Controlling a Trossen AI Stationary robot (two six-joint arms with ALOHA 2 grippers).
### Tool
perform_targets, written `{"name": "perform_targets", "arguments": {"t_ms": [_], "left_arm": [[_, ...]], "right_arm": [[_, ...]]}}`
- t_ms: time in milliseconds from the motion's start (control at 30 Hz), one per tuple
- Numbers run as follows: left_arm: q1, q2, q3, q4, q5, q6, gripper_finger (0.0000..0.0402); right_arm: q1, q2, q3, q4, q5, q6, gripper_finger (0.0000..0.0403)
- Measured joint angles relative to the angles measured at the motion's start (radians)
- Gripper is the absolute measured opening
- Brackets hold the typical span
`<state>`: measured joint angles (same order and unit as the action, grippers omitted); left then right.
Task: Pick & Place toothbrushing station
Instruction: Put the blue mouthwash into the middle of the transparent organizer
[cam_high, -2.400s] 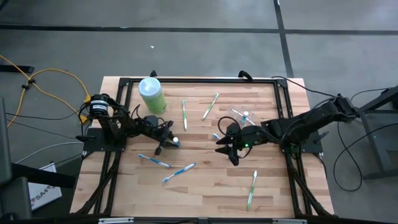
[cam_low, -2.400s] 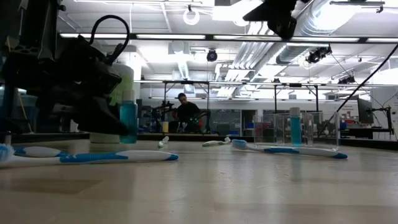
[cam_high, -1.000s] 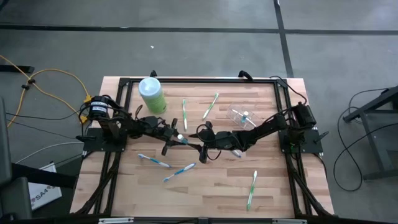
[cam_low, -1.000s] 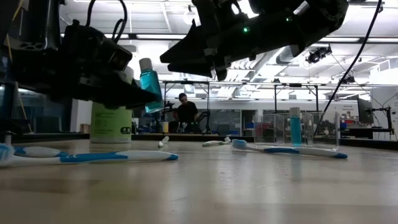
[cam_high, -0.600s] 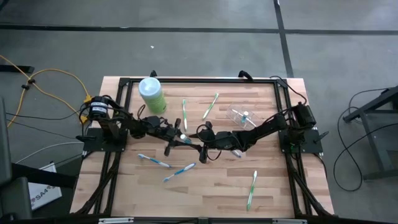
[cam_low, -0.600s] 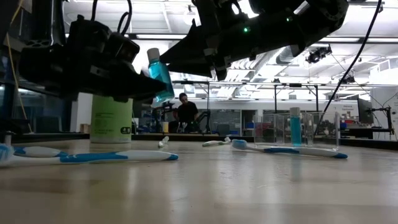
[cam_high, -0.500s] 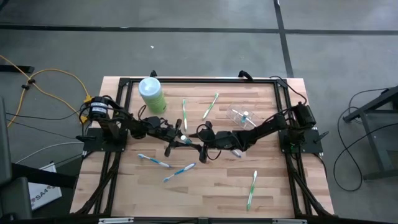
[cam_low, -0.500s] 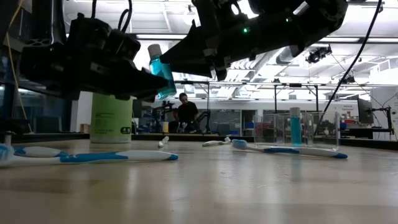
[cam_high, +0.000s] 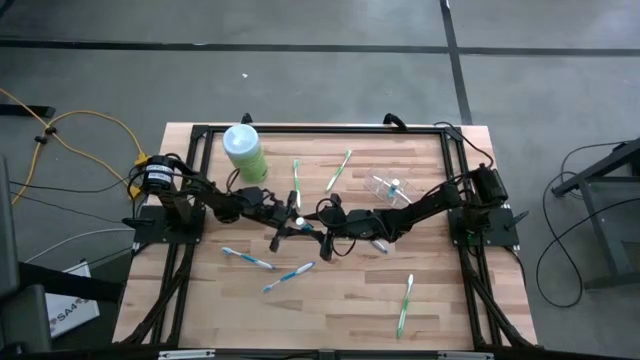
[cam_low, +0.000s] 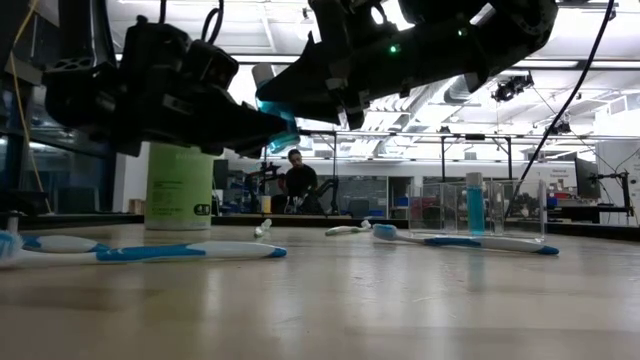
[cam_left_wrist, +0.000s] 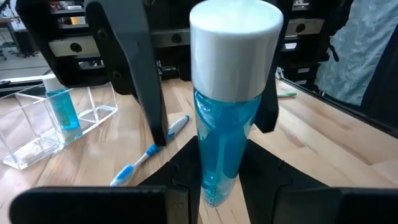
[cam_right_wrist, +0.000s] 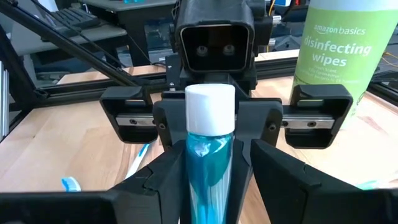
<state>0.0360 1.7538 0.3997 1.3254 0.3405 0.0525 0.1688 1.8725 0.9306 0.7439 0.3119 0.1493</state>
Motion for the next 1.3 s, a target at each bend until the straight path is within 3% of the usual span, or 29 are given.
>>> {"name": "perform_targets", "arguments": {"t_ms": [267,667,933,1300], "left_arm": [[0.0,0.0,0.006,-0.027,-0.002,0.003,0.0079],[0.0,0.0,0.006,-0.035,-0.022,0.003,0.0079],[0.0,0.0,0.006,-0.034,-0.023,-0.001,0.0082],[0.001,0.0,0.006,-0.027,-0.033,0.012,0.0125]], "right_arm": [[0.0,0.0,0.0,0.001,0.0,0.0,0.0164],[0.0,0.0,0.0,-0.007,-0.03,0.003,0.0082],[0.0,0.0,0.0,-0.009,-0.031,0.003,0.0082],[0.002,0.0,0.0,-0.015,-0.038,0.003,0.008]]}}
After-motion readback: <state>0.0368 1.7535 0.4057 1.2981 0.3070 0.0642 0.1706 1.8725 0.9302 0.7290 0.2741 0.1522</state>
